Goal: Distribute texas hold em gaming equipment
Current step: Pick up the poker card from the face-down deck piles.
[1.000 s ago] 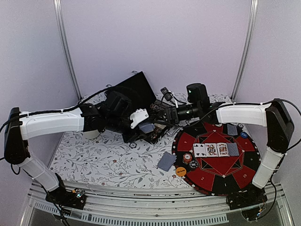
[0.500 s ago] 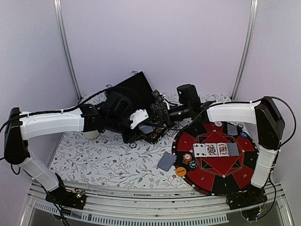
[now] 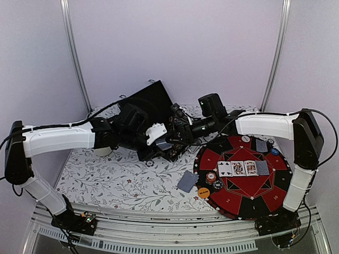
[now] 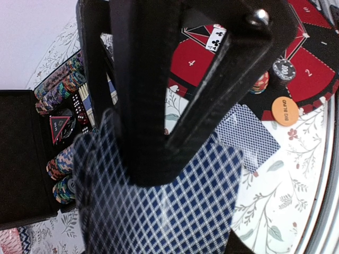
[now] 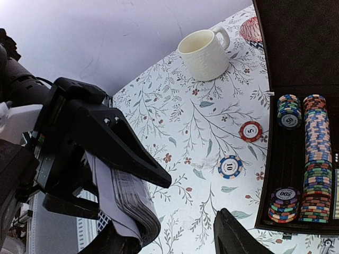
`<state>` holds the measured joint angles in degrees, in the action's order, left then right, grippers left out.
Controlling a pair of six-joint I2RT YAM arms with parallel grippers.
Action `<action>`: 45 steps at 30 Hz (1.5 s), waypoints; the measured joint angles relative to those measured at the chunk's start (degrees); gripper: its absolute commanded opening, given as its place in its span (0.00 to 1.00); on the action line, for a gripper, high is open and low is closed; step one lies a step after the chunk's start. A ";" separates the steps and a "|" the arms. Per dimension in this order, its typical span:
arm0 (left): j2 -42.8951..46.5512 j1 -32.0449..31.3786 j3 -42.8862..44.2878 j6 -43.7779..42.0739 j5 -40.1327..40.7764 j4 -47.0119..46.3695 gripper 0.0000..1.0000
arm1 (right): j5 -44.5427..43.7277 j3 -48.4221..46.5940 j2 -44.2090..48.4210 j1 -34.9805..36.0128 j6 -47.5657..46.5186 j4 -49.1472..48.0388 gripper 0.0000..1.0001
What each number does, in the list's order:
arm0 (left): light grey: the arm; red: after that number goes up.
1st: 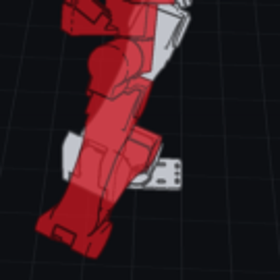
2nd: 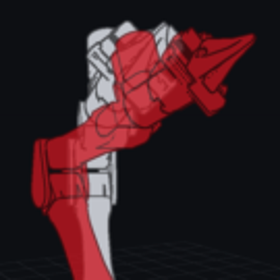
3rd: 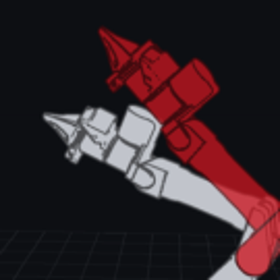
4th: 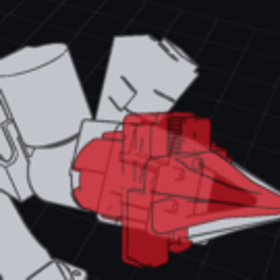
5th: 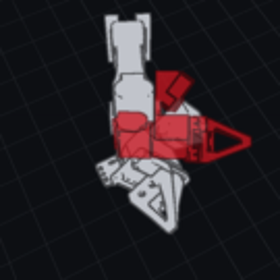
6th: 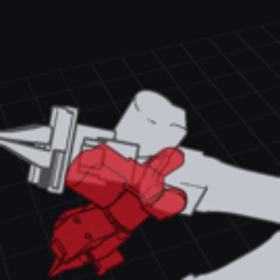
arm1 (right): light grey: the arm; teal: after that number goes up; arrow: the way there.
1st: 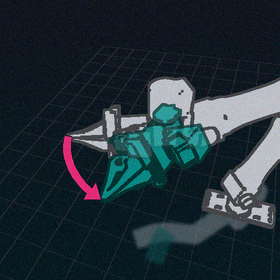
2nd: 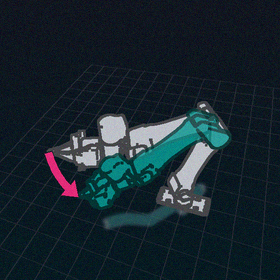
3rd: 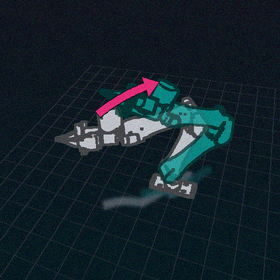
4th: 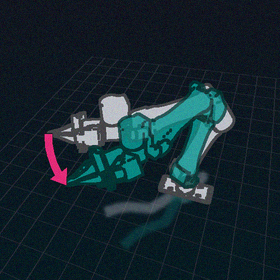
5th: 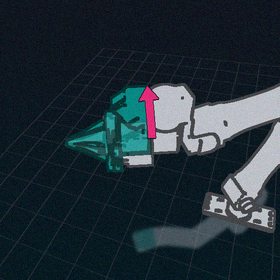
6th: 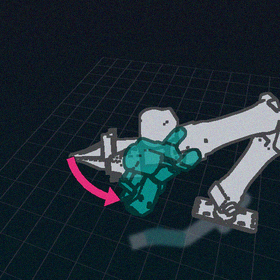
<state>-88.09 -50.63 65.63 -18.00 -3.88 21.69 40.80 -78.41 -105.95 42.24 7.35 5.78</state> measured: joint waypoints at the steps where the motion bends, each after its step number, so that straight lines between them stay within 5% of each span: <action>1: 0.00 0.00 0.00 0.00 0.04 0.02 0.43 | -0.13 0.00 0.17 0.00 -0.26 0.39 0.51; 20: 0.00 0.00 0.00 0.02 0.72 0.00 0.43 | 0.28 -1.11 2.58 -0.15 -3.89 6.21 0.04; 37: 0.00 0.00 0.00 -0.02 0.52 -0.02 0.43 | -3.39 -2.19 8.26 -1.16 -7.56 12.52 0.02; 45: 0.00 0.00 0.00 -0.02 0.46 -0.04 0.44 | -5.22 3.50 21.46 -11.08 -5.33 11.96 0.01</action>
<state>-88.09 -50.63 65.63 -18.02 -3.42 21.65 35.57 -74.91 -84.49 31.16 2.02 17.74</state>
